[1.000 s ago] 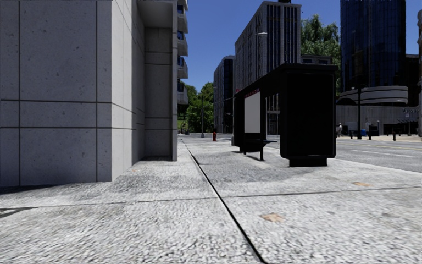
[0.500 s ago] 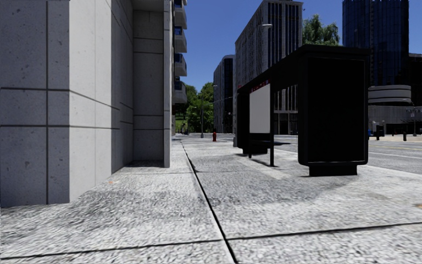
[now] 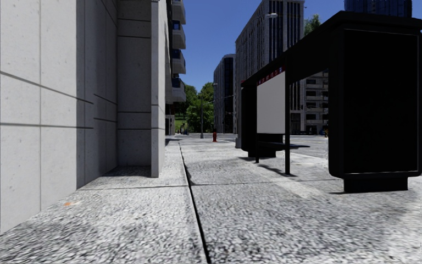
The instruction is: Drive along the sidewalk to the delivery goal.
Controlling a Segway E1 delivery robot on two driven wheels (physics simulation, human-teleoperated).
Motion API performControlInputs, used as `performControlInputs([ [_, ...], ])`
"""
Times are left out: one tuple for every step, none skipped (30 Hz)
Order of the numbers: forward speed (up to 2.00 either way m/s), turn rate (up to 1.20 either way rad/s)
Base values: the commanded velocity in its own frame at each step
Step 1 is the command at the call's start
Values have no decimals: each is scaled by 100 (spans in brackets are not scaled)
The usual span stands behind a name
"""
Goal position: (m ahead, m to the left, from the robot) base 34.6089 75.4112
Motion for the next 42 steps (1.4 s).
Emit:
performControlInputs([
  [200, 0],
  [200, 0],
  [200, 0],
  [200, 0],
  [200, 0],
  [200, 0],
  [200, 0],
  [200, 0],
  [200, 0],
  [200, 0],
  [200, 0],
  [200, 0],
  [200, 0],
  [200, 0],
  [200, 0],
  [200, 0],
  [200, 0],
  [200, 0],
  [200, 0],
  [200, 5],
  [200, 5],
  [200, 13],
  [200, 24],
  [200, 27],
  [200, 27],
  [200, 28],
  [200, 28],
  [200, 21],
  [200, 21],
  [200, 13],
  [200, 6],
  [200, 3],
  [200, 3],
  [200, 0],
  [200, 0],
  [200, 0],
  [200, 0],
  [200, 0],
  [200, 0],
  [200, 1],
  [200, 1],
  [200, 9],
])
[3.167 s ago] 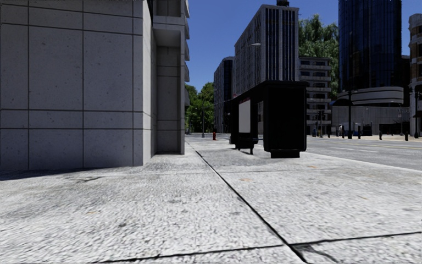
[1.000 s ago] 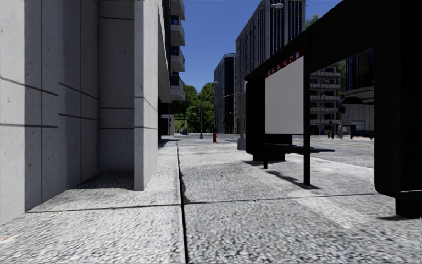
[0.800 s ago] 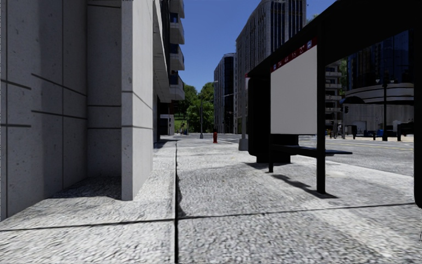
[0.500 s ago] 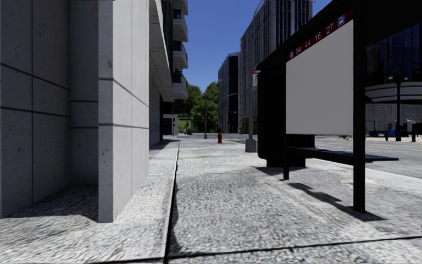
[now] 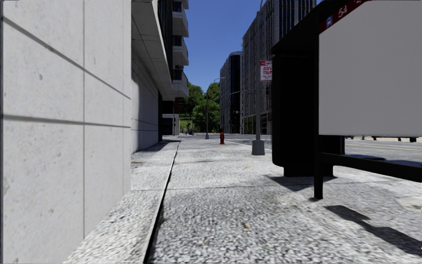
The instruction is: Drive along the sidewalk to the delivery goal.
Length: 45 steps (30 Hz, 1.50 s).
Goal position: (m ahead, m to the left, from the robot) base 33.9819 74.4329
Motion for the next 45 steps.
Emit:
performControlInputs([
  [200, 12],
  [200, 12],
  [200, 14],
  [200, 14],
  [200, 14],
  [200, 14],
  [200, 14],
  [200, 14],
  [200, 14],
  [200, 14],
  [200, 14],
  [200, 14],
  [200, 14],
  [200, 14],
  [200, 14],
  [200, 14],
  [200, 14],
  [200, 14],
  [200, 14],
  [200, 15],
  [200, 15],
  [200, 19],
  [200, 23],
  [200, 26],
  [200, 26],
  [200, 27],
  [200, 27],
  [200, 27],
  [200, 27],
  [200, 27],
  [200, 27],
  [200, 27],
  [200, 27],
  [200, 28],
  [200, 28],
  [200, 28],
  [200, 28],
  [200, 28],
  [200, 28],
  [200, 21],
  [200, 21],
  [200, 16],
  [200, 14],
  [200, 14],
  [200, 14],
])
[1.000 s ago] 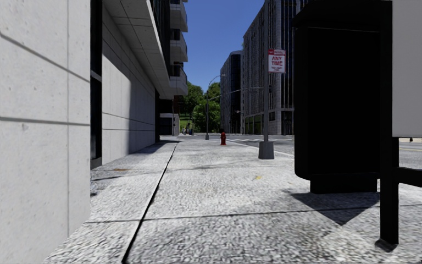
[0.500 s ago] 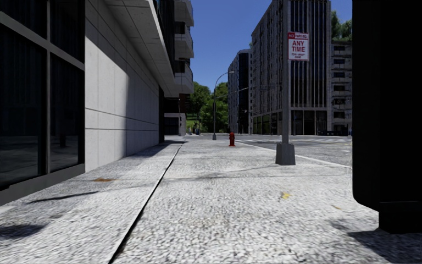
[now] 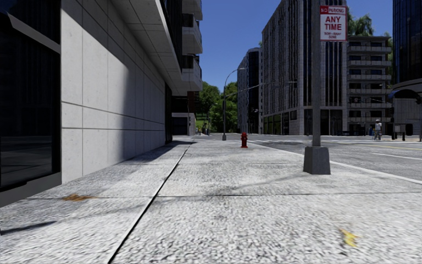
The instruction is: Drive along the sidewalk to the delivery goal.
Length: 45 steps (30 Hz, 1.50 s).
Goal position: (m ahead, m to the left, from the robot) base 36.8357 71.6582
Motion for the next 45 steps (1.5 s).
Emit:
performControlInputs([
  [200, 16],
  [200, 17],
  [200, 20],
  [200, 20],
  [200, 23],
  [200, 23],
  [200, 23],
  [200, 23],
  [200, 23],
  [200, 23],
  [200, 19],
  [200, 19],
  [200, 14],
  [200, 8],
  [200, 3],
  [200, 3],
  [200, 0],
  [200, 0],
  [200, 0],
  [200, 0],
  [200, 0],
  [200, 3],
  [200, 3],
  [200, 15],
  [200, 22],
  [200, 24],
  [200, 24],
  [200, 25],
  [200, 23],
  [200, 15],
  [200, 15],
  [200, 6],
  [200, 0],
  [200, 0],
  [200, 0],
  [200, 0],
  [200, 0],
  [200, 0],
  [200, 0],
  [200, 0],
  [200, 0],
  [200, 0],
  [200, 0],
  [200, 0],
  [200, 0],
])
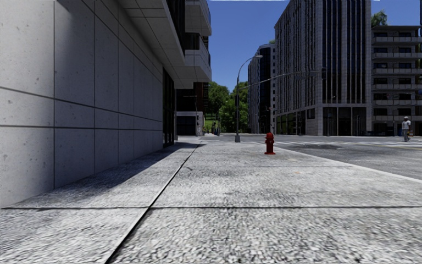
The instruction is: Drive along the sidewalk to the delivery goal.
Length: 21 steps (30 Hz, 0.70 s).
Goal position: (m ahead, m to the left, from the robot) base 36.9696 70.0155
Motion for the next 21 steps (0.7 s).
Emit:
performControlInputs([
  [200, 0],
  [200, 0],
  [200, 0],
  [200, 0],
  [200, 0],
  [200, 0],
  [200, 0],
  [200, 0],
  [200, 0],
  [200, 0],
  [200, 0],
  [200, 0],
  [200, 0],
  [200, 0],
  [200, 0],
  [200, 0],
  [200, 0],
  [200, 0],
  [200, 0],
  [200, 0],
  [200, 0],
])
